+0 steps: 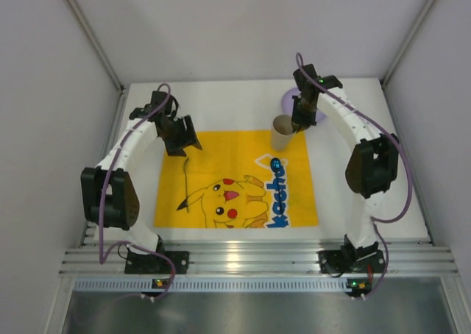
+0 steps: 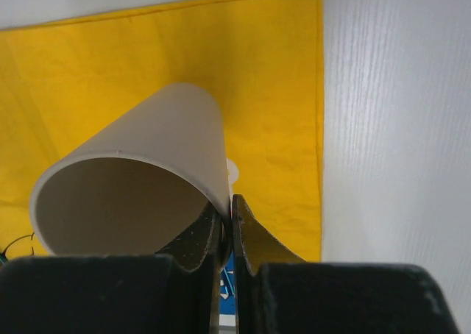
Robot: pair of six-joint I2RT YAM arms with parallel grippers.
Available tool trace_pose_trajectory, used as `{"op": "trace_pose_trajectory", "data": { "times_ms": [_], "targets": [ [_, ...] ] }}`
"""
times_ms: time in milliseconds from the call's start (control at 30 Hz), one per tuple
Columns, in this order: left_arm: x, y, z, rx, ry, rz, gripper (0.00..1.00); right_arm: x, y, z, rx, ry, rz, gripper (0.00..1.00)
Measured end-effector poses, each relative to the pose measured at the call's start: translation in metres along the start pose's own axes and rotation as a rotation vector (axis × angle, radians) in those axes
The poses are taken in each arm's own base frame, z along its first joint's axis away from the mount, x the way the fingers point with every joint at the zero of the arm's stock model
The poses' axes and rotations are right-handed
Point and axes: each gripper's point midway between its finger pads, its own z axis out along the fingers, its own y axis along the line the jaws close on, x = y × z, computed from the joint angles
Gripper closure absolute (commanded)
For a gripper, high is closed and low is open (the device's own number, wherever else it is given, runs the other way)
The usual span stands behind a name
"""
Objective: Set the dinner table for one person
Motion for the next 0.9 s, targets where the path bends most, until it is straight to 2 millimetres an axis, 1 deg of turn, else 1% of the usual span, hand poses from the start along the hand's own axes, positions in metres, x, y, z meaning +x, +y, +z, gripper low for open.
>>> {"op": "trace_pose_trajectory", "data": {
  "times_ms": [133,200,233,267,333,367,400,500,533,633,767,833,900],
  "targets": [
    [0.000,-0.002,-0.005,0.007,-0.013,0.004,0.33,0.010,0.010,0.009,0.002,0.028,-0.015,0.99],
    [0.001,-0.001,-0.007,0.008,-0.016,0.005,0.33,0.013,0.012,0.011,0.006,0.039,-0.022,0.85],
    [0.002,-0.001,-0.007,0.008,-0.017,0.005,0.33,0.014,0.011,0.012,0.011,0.045,-0.024,0.77],
    [0.004,0.000,-0.007,0.008,-0.015,0.004,0.33,0.016,0.011,0.013,0.017,0.054,-0.024,0.62],
    [0.006,0.001,-0.006,0.006,-0.010,0.003,0.33,0.018,0.009,0.015,0.031,0.067,-0.027,0.45],
    [0.007,0.001,-0.005,0.005,-0.008,0.002,0.33,0.019,0.009,0.016,0.034,0.074,-0.032,0.34],
    [0.007,0.002,-0.005,0.004,-0.006,0.001,0.33,0.019,0.009,0.016,0.038,0.078,-0.032,0.31],
    [0.008,0.002,-0.004,0.007,-0.004,0.001,0.33,0.018,0.009,0.010,0.041,0.080,-0.042,0.27],
    [0.008,0.002,-0.004,0.008,-0.003,0.001,0.33,0.015,0.011,0.005,0.038,0.070,-0.042,0.27],
    [0.008,0.001,-0.004,0.010,-0.003,0.001,0.33,-0.003,0.015,-0.008,0.024,0.009,-0.036,0.21],
    [0.008,0.001,-0.004,0.010,-0.003,0.002,0.34,-0.025,0.012,-0.034,-0.025,-0.080,0.006,0.20],
    [0.008,0.001,-0.004,0.010,-0.004,0.002,0.34,-0.042,0.001,-0.048,-0.056,-0.122,0.066,0.21],
    [0.008,0.001,-0.004,0.011,-0.004,0.002,0.34,-0.062,-0.017,-0.056,-0.078,-0.160,0.139,0.21]
  ]
}}
